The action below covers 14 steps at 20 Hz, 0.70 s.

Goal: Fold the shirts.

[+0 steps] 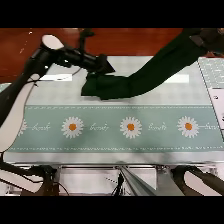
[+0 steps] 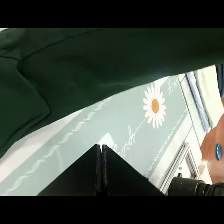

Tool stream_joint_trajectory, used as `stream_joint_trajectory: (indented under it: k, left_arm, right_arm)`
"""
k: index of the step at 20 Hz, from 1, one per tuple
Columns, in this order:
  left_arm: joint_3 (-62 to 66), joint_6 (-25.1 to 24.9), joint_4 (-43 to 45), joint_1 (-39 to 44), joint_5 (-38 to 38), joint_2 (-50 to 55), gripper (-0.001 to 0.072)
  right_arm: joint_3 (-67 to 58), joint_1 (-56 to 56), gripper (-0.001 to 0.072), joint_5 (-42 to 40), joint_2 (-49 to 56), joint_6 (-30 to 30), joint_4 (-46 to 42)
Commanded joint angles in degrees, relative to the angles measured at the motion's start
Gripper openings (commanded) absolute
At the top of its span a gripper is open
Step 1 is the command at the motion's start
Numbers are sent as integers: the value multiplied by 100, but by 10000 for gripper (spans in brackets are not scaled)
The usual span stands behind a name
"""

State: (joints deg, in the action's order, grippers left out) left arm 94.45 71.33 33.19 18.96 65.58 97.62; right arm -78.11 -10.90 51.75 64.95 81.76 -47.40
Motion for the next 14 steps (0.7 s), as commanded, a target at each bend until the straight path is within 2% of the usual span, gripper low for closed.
stream_joint_trajectory:
  k: [1, 5, 12, 14]
  left_arm:
    - [0, -15, -26, 968, -673, 323, 26]
    - [2, -17, -321, 1707, -1220, 758, 26]
    - [4, -17, -1274, 2391, -2243, 1580, 26]
    - [4, -20, -1779, 2553, -2310, 1834, 26]
  right_arm:
    - [-4, 4, 22, 706, -739, 826, -1117]
    - [-2, 4, 22, 1408, -1036, 1156, -1969]
    - [-2, 4, 22, 2002, -1036, 1279, -2712]
    - [-2, 4, 22, 2159, -1036, 1276, -2778]
